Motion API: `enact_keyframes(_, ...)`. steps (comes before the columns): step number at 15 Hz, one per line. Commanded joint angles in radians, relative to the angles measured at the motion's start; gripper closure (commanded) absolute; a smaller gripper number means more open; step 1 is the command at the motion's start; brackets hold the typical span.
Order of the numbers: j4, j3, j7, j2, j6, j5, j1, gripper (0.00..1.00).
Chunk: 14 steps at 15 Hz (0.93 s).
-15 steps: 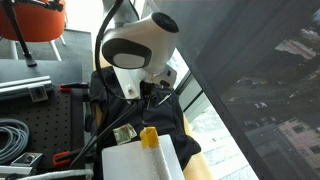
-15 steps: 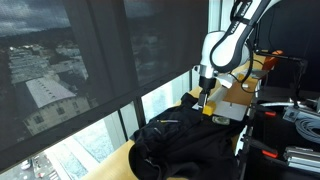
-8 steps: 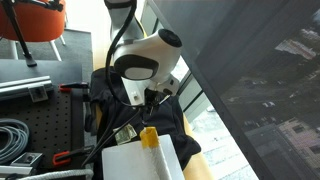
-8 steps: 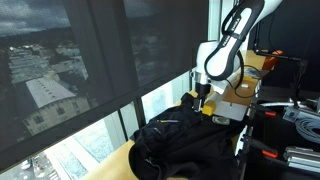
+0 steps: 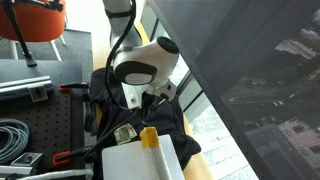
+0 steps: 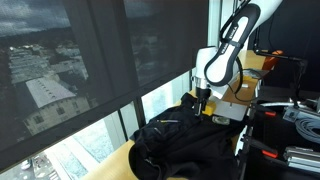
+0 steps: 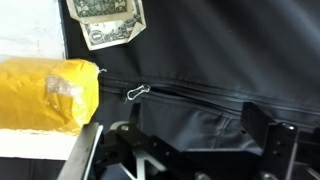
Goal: Close the zip of the jersey
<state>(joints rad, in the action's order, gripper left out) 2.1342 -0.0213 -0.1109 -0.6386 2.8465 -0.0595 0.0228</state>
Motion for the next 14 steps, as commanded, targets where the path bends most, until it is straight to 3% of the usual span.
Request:
enact_keyframes(1,-0.041,0.028,0.042,-0.007,-0.039,0.034,0.006,0.0)
enact_keyframes(14,-0.1,0.034,0.034,-0.082,-0.053,0.032,-0.015,0.0)
